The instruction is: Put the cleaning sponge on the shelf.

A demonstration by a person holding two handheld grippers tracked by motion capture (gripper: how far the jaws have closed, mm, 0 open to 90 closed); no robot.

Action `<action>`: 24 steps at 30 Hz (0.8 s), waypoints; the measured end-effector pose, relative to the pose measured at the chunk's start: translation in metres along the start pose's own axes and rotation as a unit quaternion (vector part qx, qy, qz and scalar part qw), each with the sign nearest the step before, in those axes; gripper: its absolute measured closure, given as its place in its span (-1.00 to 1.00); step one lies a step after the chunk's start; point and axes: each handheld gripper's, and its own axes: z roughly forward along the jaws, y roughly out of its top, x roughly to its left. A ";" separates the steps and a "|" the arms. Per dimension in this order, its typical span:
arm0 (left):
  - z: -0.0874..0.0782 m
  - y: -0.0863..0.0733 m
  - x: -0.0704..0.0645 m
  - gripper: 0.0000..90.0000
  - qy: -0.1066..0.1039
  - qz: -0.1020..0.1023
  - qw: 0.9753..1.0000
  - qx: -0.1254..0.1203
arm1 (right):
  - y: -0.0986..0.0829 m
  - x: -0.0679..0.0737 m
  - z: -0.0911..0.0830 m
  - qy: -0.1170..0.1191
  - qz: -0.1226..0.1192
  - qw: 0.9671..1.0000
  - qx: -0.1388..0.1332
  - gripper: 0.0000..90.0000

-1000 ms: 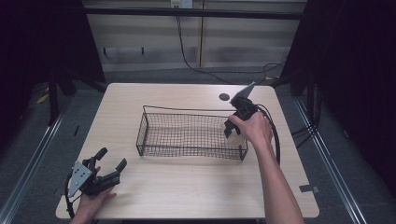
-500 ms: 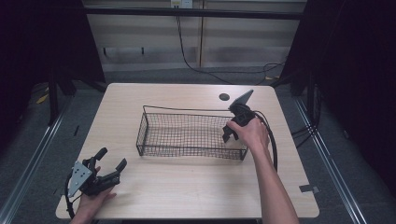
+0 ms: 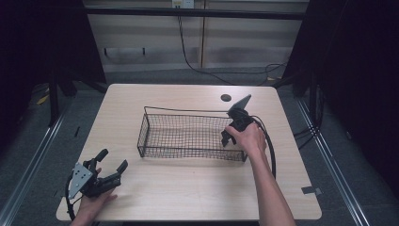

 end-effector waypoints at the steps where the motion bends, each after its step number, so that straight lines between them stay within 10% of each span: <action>1: 0.000 0.000 0.000 -0.65 0.000 0.000 1.000 0.000 | 0.000 -0.001 0.001 -0.002 -0.001 1.000 0.000 -0.30; 24: 0.000 0.000 0.000 -0.65 0.000 0.000 1.000 0.000 | 0.000 0.002 0.016 -0.022 0.009 1.000 0.006 -0.30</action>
